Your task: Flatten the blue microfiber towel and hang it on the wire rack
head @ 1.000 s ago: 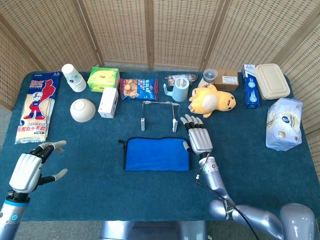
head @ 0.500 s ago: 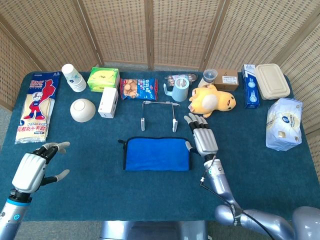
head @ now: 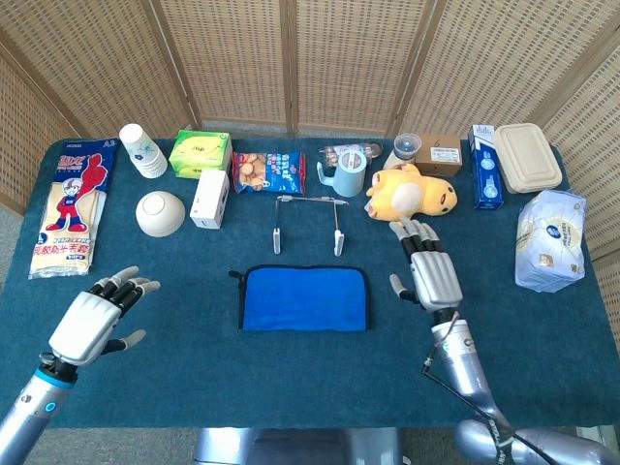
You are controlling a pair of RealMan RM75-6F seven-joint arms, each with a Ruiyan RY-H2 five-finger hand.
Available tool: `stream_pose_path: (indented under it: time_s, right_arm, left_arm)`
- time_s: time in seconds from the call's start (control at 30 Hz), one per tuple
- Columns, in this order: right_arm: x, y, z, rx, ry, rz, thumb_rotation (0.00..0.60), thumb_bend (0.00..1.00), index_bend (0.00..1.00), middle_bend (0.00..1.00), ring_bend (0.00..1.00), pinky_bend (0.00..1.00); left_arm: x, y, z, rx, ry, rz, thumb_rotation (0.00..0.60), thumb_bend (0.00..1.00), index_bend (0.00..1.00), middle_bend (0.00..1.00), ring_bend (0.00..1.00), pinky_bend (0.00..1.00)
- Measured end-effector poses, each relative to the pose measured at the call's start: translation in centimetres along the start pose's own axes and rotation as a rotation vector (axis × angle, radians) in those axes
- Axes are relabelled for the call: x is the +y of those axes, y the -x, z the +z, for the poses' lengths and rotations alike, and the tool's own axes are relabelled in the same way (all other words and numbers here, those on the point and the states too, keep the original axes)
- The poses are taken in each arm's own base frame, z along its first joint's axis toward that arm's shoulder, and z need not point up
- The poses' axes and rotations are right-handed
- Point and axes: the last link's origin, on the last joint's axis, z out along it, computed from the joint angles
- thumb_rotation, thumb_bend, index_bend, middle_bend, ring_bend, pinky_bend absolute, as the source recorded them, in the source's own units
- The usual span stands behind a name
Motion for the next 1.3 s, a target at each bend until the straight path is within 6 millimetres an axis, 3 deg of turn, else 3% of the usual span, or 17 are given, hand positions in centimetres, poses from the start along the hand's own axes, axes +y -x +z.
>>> stream_pose_path:
  time_s: [0.27,0.63,1.3]
  right_arm:
    - [1.2,-1.8,-1.8,0.019,-0.007,-0.053,0.6,0.35,0.0,0.0,0.0,0.0]
    - [3.0,-4.0,-5.4,0.051,0.027,-0.078,0.6,0.35,0.0,0.0,0.0,0.0]
    - [4.2,-5.5,-7.6,0.085,0.085,-0.093,0.6,0.35,0.0,0.0,0.0,0.0]
  left_arm:
    - [0.0,1.6,1.7,-0.04,0.082,0.091,0.6,0.24,0.15,0.13,0.06,0.2]
    - [0.2,4.0,5.7,-0.064,0.236,0.197,0.6,0.24,0.14,0.12,0.04,0.17]
    - [2.0,8.6,11.6,-0.084,0.362,0.234,0.6,0.24,0.15,0.12,0.04,0.14]
